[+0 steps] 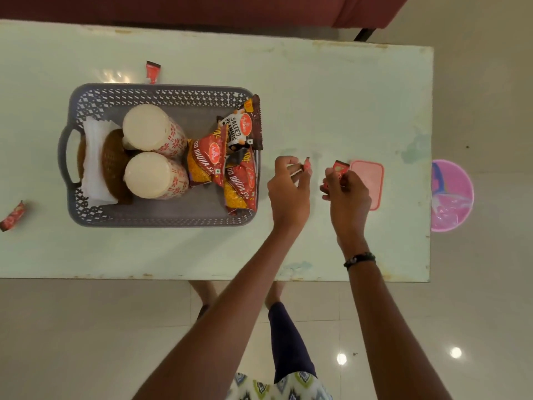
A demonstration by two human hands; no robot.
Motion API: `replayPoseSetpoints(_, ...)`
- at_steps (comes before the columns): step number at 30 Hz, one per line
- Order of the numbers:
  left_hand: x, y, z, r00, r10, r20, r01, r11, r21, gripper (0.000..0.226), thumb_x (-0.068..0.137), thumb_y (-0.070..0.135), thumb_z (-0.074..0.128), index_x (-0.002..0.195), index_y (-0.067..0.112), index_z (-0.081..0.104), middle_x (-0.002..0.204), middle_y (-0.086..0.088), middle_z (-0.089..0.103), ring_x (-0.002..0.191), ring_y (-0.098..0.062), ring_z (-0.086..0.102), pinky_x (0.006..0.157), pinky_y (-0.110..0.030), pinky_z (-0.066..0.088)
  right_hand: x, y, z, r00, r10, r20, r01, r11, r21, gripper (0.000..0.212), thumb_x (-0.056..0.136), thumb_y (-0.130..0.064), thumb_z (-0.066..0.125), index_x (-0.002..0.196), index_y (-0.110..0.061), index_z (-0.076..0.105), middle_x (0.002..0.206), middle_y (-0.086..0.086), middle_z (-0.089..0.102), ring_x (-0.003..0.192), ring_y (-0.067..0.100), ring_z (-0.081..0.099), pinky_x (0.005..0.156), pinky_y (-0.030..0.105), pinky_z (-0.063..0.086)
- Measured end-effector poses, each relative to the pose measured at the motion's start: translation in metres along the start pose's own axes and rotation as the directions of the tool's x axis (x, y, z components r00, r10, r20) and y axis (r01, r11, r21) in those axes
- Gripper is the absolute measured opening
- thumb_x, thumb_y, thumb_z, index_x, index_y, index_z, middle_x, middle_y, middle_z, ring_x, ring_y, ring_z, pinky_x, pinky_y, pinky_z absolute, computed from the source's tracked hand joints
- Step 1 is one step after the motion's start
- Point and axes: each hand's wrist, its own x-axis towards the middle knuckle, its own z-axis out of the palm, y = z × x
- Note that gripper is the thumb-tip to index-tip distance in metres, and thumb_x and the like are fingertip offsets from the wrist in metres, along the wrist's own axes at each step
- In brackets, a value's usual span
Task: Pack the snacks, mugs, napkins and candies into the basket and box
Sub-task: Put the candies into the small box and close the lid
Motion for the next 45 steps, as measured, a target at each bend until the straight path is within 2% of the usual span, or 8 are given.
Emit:
replayPoseSetpoints(5,-0.011,-0.011,-0.004,1.000,-0.031,0.000,0.031,0.999,0.028,0.021,0.090,0.007,0.055,0.111,0.006,0.052,0.115,-0.012,0.066,0.103,-0.019,0.064,0.083,-0.024,0.054,-0.001,0.001,-0.006,0.998,-0.047,0.032,0.049,0.997,-0.062,0.015,0.093,-0.019,0.058,0.093,-0.004,0.061,0.080,0.007,0.066,0.066,0.004,0.065,0.053,0.010,0.053)
replayPoseSetpoints(10,-0.016,-0.013,-0.014,0.997,-0.067,0.023,0.069,0.995,-0.075,0.018,0.088,0.005,0.054,0.106,0.010,0.054,0.105,-0.010,0.069,0.093,-0.020,0.068,0.082,-0.041,0.058,0.004,-0.005,-0.005,0.984,-0.149,0.101,0.167,0.966,-0.196,0.024,0.093,-0.025,0.058,0.108,-0.007,0.063,0.089,0.005,0.068,0.080,0.020,0.069,0.069,0.032,0.060)
replayPoseSetpoints(18,-0.001,0.016,-0.053,0.998,0.057,-0.037,-0.063,0.980,-0.187,0.017,0.092,0.007,0.053,0.108,0.002,0.052,0.097,-0.013,0.070,0.079,-0.018,0.069,0.068,-0.029,0.058,0.000,-0.047,0.008,0.957,-0.266,0.114,0.286,0.930,-0.232,0.020,0.094,-0.014,0.052,0.109,-0.008,0.063,0.097,0.004,0.068,0.079,0.015,0.064,0.075,0.036,0.057)
replayPoseSetpoints(27,0.084,0.037,-0.175,0.965,0.115,-0.235,-0.162,0.969,-0.189,0.016,0.090,0.006,0.056,0.104,0.009,0.051,0.096,-0.009,0.069,0.078,-0.011,0.068,0.064,-0.020,0.054,0.016,-0.155,0.162,0.760,-0.519,0.392,0.617,0.765,-0.183,0.018,0.093,-0.012,0.051,0.104,-0.009,0.066,0.104,0.003,0.070,0.085,0.012,0.065,0.078,0.024,0.055)
replayPoseSetpoints(30,0.117,0.034,-0.218,0.958,0.133,-0.253,-0.174,0.973,-0.150,0.018,0.089,0.006,0.057,0.105,0.009,0.051,0.096,-0.008,0.068,0.078,-0.012,0.067,0.064,-0.020,0.054,0.021,-0.175,0.224,0.721,-0.477,0.503,0.639,0.737,-0.219,0.018,0.091,-0.010,0.052,0.101,-0.006,0.067,0.103,0.007,0.071,0.092,0.017,0.065,0.081,0.023,0.052)
replayPoseSetpoints(35,0.164,0.024,-0.273,0.951,0.158,-0.264,-0.192,0.976,-0.107,0.027,0.088,0.008,0.059,0.113,0.001,0.050,0.098,-0.012,0.070,0.083,-0.017,0.068,0.069,-0.025,0.058,0.041,-0.190,0.303,0.810,-0.258,0.527,0.525,0.721,-0.453,0.027,0.087,-0.018,0.059,0.109,-0.004,0.063,0.116,0.010,0.066,0.109,0.024,0.059,0.078,0.021,0.040)
replayPoseSetpoints(40,0.192,0.009,-0.308,0.959,0.161,-0.234,-0.189,0.976,-0.104,0.026,0.089,0.005,0.055,0.113,0.002,0.050,0.096,-0.011,0.070,0.081,-0.015,0.068,0.068,-0.021,0.056,0.056,-0.186,0.346,0.880,-0.075,0.469,0.389,0.681,-0.620,0.050,0.085,-0.037,0.065,0.115,0.003,0.059,0.122,0.018,0.063,0.113,0.031,0.059,0.087,0.033,0.049)
replayPoseSetpoints(45,0.202,-0.003,-0.333,0.960,0.146,-0.240,-0.176,0.978,-0.109,0.023,0.088,0.006,0.053,0.111,0.005,0.051,0.092,-0.008,0.071,0.079,-0.017,0.068,0.067,-0.022,0.056,0.057,-0.182,0.375,0.884,-0.053,0.464,0.387,0.639,-0.665,0.046,0.081,-0.025,0.071,0.116,0.002,0.059,0.122,0.017,0.063,0.114,0.031,0.059,0.088,0.034,0.049)
